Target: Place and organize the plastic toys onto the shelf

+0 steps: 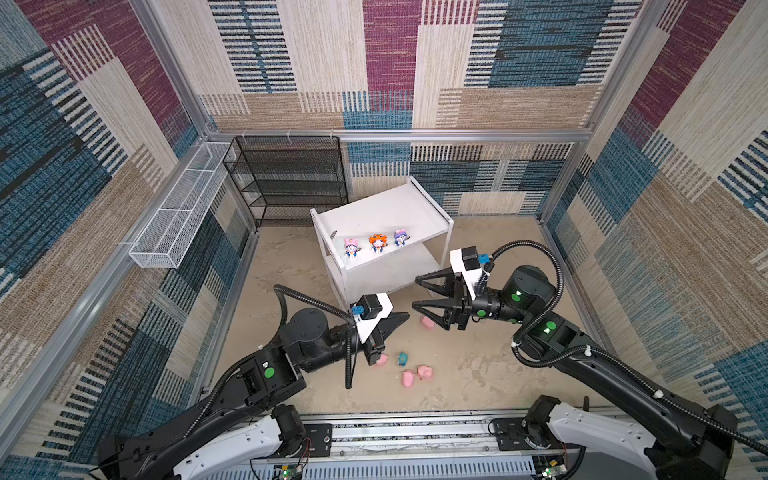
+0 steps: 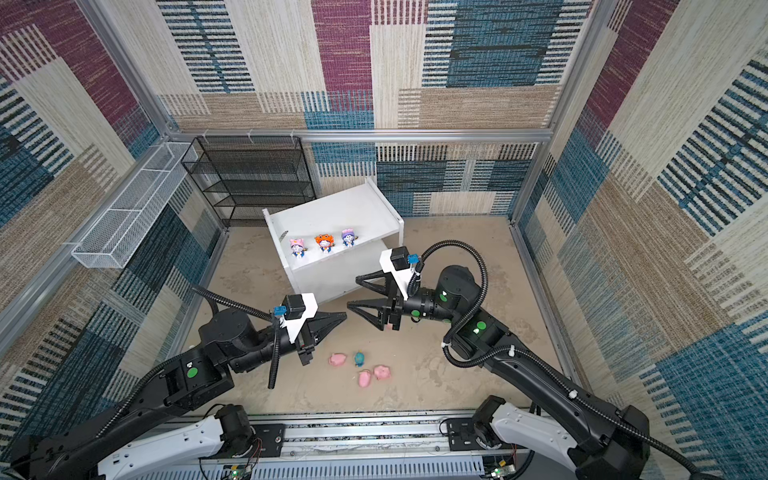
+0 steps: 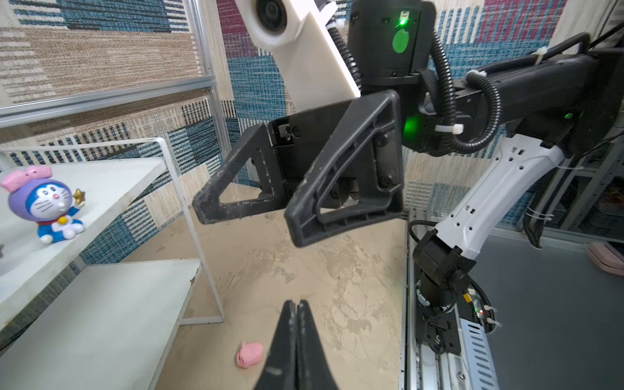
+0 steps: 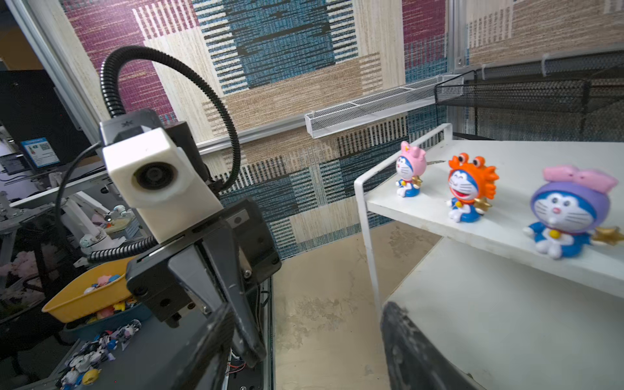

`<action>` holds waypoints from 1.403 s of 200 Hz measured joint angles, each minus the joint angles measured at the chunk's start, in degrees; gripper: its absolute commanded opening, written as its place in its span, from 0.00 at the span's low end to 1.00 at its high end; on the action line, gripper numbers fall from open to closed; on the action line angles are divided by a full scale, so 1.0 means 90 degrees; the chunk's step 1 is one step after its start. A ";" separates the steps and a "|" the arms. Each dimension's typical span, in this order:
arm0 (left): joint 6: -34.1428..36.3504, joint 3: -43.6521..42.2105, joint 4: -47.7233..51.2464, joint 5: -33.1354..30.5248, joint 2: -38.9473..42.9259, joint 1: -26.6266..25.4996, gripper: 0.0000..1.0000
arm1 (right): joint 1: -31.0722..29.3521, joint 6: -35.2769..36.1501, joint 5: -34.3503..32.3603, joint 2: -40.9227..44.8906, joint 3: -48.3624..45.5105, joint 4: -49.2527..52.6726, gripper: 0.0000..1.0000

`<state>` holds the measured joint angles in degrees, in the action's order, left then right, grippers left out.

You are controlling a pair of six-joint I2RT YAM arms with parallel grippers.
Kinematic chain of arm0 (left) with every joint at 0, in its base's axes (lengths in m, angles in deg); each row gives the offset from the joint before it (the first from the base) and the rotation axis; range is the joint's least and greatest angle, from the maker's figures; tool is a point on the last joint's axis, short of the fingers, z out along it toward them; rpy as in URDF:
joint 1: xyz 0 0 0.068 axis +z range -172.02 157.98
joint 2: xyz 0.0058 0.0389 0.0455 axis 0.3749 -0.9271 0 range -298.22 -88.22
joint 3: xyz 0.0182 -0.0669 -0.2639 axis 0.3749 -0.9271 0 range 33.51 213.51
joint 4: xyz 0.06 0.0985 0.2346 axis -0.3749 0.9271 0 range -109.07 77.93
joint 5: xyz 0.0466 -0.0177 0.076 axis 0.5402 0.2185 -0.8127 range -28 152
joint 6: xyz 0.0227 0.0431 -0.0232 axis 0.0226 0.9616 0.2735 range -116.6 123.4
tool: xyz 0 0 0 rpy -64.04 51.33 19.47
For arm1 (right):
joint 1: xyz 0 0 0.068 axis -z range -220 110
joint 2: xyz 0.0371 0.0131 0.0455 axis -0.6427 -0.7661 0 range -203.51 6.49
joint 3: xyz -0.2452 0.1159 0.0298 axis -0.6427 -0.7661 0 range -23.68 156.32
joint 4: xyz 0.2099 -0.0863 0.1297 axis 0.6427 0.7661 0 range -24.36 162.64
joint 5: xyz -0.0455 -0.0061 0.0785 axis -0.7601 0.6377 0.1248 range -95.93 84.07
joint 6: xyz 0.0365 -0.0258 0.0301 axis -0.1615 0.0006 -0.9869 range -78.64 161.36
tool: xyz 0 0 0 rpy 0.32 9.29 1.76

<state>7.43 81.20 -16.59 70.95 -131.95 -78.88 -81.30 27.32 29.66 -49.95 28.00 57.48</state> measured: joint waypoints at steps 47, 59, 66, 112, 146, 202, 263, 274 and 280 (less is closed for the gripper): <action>-0.0160 -0.0430 0.0301 -0.0646 0.0610 0.0000 0.99 | 0.0010 -0.0248 -0.1362 0.0294 -0.0435 0.0894 0.83; -0.0357 -0.0617 0.0478 -0.0806 0.0840 0.0000 0.99 | 0.0019 -0.0318 -0.1477 0.0291 -0.0680 0.1137 0.84; -0.0430 -0.0716 0.0622 -0.0843 0.0959 0.0000 0.99 | 0.0017 -0.0330 -0.1479 0.0291 -0.0845 0.1251 0.82; -0.1013 -0.1328 0.1195 -0.1129 0.1515 -0.0005 1.00 | -0.0041 -0.0466 -0.1377 0.0194 -0.2033 0.1472 0.69; -0.1506 -0.1702 0.1467 -0.1455 0.1741 -0.0005 1.00 | -0.0182 -0.0583 -0.1348 -0.0321 -0.2552 0.1064 0.63; -0.2183 -0.1943 0.1955 -0.2183 0.2013 -0.0005 0.99 | -0.0539 -0.0619 -0.1348 -0.2358 -0.2108 0.0168 0.62; -0.2623 -0.1858 0.2693 -0.2798 0.2497 -0.0005 1.00 | -0.0981 -0.0444 -0.1865 -0.3995 -0.1132 -0.0039 0.62; -0.2645 -0.1858 0.2783 -0.2849 0.2606 -0.0005 0.99 | -0.1056 -0.0427 -0.1960 -0.4216 -0.1032 -0.0138 0.62; -0.2654 -0.1858 0.2834 -0.2883 0.2657 -0.0005 0.99 | -0.1090 -0.0425 -0.1989 -0.4313 -0.1001 -0.0165 0.62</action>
<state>-16.46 64.47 8.92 45.01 -108.04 -78.92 -91.11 23.49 11.76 -88.77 18.99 55.99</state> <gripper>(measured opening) 0.995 0.621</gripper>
